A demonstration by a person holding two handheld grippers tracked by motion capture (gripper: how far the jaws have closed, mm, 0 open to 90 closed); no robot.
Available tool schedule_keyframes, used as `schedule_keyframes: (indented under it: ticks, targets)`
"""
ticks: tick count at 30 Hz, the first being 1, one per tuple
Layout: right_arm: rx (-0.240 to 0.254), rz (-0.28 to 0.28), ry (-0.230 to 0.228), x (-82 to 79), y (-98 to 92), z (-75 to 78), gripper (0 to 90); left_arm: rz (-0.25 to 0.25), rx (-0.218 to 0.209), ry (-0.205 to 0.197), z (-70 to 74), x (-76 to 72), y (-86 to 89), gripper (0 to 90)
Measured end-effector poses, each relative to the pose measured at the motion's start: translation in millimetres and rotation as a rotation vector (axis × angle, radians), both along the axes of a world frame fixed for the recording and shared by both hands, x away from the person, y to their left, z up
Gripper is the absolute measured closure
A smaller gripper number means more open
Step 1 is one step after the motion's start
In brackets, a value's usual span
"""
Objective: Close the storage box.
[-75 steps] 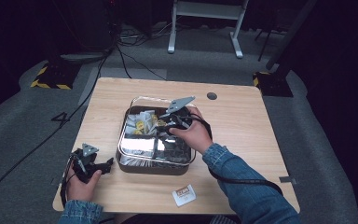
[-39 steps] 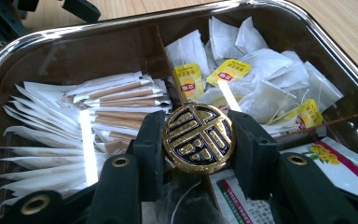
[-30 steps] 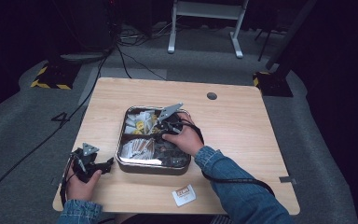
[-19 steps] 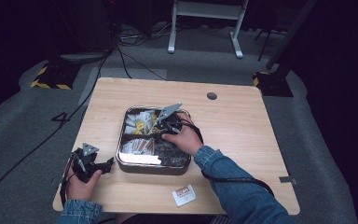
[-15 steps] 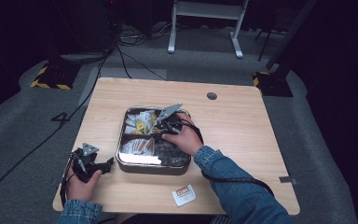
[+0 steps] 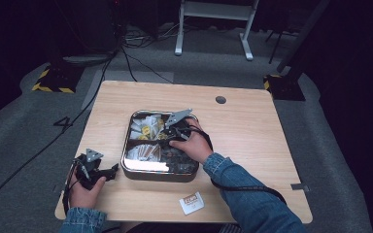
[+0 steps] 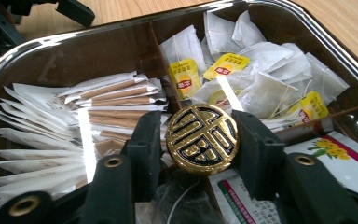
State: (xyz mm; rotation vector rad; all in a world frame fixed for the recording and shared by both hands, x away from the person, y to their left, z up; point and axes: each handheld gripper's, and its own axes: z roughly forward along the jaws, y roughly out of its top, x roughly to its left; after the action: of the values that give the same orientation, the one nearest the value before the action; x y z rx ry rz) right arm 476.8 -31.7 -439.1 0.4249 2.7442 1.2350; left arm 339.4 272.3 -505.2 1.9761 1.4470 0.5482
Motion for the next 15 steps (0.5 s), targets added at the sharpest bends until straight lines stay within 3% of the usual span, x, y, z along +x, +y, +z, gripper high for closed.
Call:
schedule_keyframes:
  ticks: [5,15]
  targets:
    - [0.038,-0.011,-0.001,0.3,-1.9,1.7,48.4,0.000,0.000,0.000,0.0,0.1,0.0,16.5]
    - [0.116,-0.062,-0.017,0.0,-24.0,26.2,43.6,-0.007,0.003,0.000,0.2,1.3,0.5,16.5]
